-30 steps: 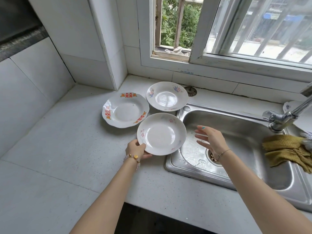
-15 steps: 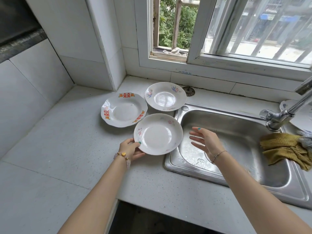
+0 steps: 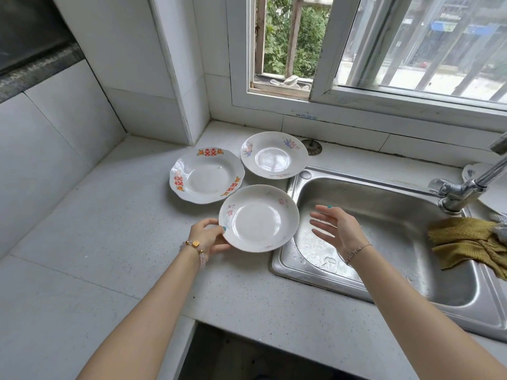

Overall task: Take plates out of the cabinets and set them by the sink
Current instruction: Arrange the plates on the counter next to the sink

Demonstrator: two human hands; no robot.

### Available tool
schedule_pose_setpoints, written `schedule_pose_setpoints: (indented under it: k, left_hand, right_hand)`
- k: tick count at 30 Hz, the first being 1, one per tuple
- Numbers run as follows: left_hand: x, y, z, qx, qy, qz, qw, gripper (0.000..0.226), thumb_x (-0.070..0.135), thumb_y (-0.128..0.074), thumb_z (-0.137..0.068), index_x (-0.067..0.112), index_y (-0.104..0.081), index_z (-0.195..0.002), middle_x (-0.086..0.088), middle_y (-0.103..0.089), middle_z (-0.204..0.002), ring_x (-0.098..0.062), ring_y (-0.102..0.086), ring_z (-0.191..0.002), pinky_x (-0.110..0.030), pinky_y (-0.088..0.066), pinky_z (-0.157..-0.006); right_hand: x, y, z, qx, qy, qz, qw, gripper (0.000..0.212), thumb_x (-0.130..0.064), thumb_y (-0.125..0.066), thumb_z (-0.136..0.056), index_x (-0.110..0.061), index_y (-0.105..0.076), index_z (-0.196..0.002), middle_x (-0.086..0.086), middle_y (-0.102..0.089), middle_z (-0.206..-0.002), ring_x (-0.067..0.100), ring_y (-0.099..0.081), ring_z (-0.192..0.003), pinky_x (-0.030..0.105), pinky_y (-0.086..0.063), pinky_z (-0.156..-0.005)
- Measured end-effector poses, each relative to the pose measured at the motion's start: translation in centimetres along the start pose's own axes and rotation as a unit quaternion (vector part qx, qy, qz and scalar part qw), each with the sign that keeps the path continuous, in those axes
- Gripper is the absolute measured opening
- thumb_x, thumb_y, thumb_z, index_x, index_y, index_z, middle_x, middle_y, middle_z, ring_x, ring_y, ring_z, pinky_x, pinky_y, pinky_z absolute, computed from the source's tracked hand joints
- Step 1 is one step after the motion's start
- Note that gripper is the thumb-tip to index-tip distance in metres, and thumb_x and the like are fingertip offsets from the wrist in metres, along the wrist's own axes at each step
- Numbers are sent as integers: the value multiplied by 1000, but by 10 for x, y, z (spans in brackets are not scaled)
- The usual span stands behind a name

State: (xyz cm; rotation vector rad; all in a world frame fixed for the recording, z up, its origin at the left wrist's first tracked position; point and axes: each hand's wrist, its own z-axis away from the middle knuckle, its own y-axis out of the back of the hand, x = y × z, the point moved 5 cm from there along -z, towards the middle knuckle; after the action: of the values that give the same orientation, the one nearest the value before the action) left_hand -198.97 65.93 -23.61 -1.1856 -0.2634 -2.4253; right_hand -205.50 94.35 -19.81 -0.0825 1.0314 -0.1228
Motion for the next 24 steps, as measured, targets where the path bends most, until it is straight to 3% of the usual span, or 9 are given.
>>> schedule_pose_setpoints:
  k: [19,24]
  left_hand:
    - [7,16,6,22,-20,-27,999,23,-9,-55,-84,1,-58,-104,-17,-66,-79,-26,-66,-67,-31,-57,-46]
    - [4,15,9,29,-28,-5,999,14,-4,-58,-86,4,-59,-98,-17,-67,-81,-20,-69,-55,-30,-57,-46]
  right_hand:
    - [4,-1,1,-4,-9,-7,1000,24,-19,-44,-96,-10,-65,-99,10,-69,-99,27,-64,-100,42,-50,-93]
    - [5,-3,0,-9,-11,-19,1000,26,-20,-44,-96,-7,-65,-104,10,-68,-97,27,-64,-97,41,-51,-92]
